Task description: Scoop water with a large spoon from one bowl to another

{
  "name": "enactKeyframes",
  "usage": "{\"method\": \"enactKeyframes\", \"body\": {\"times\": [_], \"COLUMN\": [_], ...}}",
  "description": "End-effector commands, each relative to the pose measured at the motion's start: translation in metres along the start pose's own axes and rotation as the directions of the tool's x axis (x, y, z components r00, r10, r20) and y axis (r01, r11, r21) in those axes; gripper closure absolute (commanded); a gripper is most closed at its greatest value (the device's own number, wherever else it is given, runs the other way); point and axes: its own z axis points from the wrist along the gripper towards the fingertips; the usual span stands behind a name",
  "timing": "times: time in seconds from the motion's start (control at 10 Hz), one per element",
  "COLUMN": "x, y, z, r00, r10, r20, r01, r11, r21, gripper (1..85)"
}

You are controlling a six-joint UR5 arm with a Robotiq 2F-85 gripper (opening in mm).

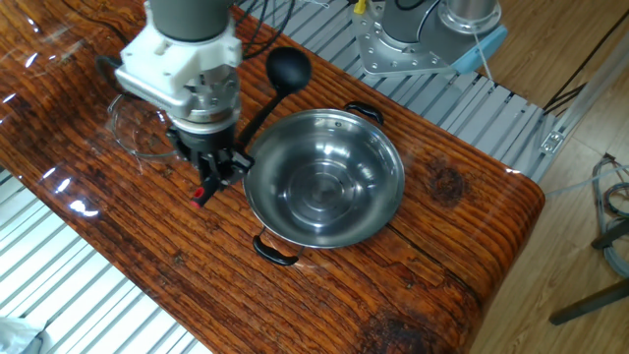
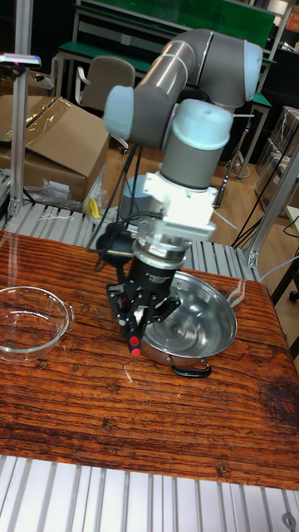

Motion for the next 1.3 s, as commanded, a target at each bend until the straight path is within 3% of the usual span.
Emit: {"method": "enactKeyframes", "body": {"times": [0.0, 0.3, 0.5, 0.7, 1.0, 1.2], "x": [-0.004, -0.012, -0.032, -0.028, -0.003, 0.014], "y": [0.003, 0.013, 0.006, 0.013, 0.015, 0.039], "z": [-0.004, -0.005, -0.006, -0.006, -0.004, -0.050], "r00": [0.998, 0.994, 0.986, 0.988, 0.999, 1.000], "r10": [-0.058, -0.095, -0.115, -0.109, -0.049, -0.015], "r20": [0.012, 0.048, 0.121, 0.111, 0.012, -0.021], "r01": [0.058, 0.096, 0.115, 0.112, 0.050, 0.014], "r11": [0.998, 0.995, 0.993, 0.993, 0.998, 0.999], "r21": [0.006, -0.027, 0.009, -0.021, -0.038, -0.042], "gripper": [84.7, 84.7, 84.7, 84.7, 84.7, 84.7]}}
